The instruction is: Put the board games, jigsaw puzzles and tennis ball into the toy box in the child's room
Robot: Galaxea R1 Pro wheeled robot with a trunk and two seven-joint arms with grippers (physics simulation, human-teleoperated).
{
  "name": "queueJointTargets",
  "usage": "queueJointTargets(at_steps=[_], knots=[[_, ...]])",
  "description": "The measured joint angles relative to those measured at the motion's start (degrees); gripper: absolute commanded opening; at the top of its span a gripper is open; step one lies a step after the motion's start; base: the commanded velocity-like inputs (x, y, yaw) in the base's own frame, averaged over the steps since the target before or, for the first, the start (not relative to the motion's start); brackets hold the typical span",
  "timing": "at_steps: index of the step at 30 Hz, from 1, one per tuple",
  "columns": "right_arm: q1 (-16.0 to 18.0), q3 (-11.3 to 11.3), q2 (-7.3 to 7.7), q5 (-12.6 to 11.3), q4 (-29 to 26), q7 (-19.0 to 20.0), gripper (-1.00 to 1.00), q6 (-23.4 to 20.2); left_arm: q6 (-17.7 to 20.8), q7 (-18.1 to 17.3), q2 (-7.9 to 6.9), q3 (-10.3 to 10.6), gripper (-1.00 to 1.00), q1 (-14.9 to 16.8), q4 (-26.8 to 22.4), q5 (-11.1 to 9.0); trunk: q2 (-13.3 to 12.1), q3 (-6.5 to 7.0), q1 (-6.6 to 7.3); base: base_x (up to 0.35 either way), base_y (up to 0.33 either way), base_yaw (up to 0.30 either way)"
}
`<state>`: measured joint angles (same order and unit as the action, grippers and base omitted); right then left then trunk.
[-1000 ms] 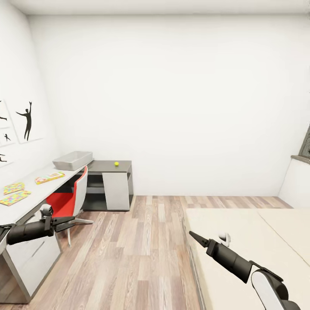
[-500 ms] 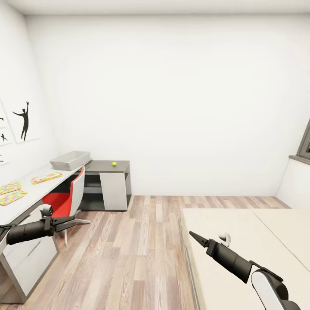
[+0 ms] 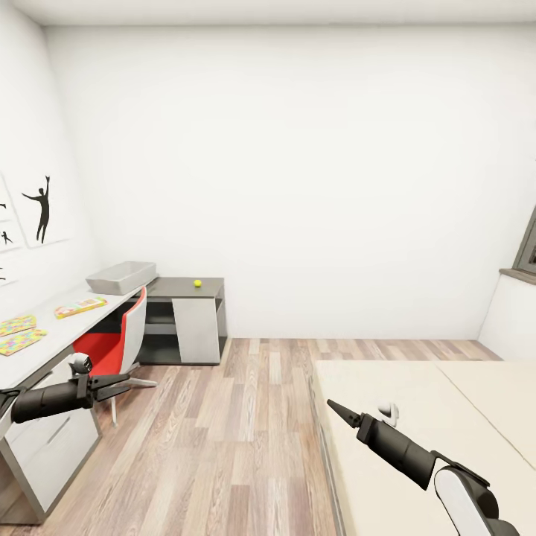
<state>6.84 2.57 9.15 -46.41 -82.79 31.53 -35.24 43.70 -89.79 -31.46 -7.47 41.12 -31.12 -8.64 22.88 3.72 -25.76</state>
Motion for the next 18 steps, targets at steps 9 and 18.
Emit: queueJointTargets(at_steps=[9, 18], knots=[[0.0, 0.0, 0.0, 0.0, 0.0, 0.0, 1.0, 0.0, 0.0, 0.0, 0.0, 0.0, 1.0, 0.0, 0.0, 0.0, 0.0, 0.0, -0.01, -0.017, 0.0, 0.0], [0.0, 0.0, 0.0, 0.0, 0.0, 0.0, 1.0, 0.0, 0.0, 0.0, 0.0, 0.0, 1.0, 0.0, 0.0, 0.0, 0.0, 0.0, 0.0, -0.026, 0.0, 0.0]])
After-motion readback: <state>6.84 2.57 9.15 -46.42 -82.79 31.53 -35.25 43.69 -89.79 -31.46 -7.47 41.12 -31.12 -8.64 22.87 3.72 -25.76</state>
